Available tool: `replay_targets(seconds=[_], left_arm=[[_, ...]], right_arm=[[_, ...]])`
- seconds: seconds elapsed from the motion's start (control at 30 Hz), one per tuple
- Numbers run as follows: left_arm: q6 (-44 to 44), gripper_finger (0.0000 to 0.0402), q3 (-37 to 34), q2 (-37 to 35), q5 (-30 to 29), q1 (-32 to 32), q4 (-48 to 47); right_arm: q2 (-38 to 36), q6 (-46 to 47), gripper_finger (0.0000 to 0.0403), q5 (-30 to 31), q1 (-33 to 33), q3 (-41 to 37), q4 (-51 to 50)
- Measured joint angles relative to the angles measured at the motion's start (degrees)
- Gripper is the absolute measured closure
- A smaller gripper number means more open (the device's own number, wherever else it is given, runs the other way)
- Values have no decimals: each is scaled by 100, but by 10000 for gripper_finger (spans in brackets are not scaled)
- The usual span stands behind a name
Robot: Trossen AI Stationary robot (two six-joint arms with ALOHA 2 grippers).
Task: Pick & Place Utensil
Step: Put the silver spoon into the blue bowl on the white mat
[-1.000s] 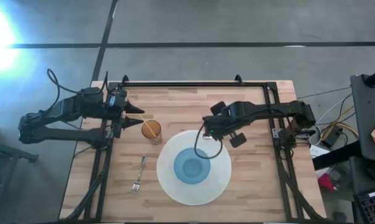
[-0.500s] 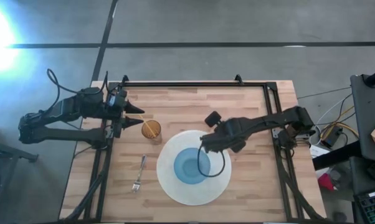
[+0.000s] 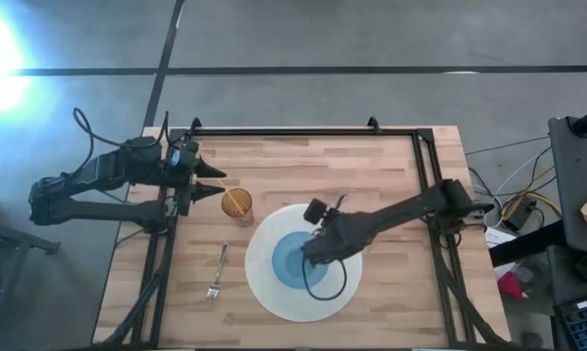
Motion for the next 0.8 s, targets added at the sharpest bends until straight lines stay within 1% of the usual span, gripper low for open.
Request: replay_targets(seconds=[0.17, 0.47, 0.6, 0.8], left_arm=[[-48, 202, 0, 0, 0, 1, -1], [-81, 202, 0, -4, 0, -1, -12], [-104, 202, 0, -4, 0, 1, -16], [-220, 202, 0, -4, 0, -1, -28]], right_arm=[[394, -215, 391, 53, 128, 289, -14], [1115, -480, 391, 136, 189, 1284, -81], [1398, -401, 391, 131, 191, 1603, -129], [1863, -77, 391, 111, 211, 1922, -545]])
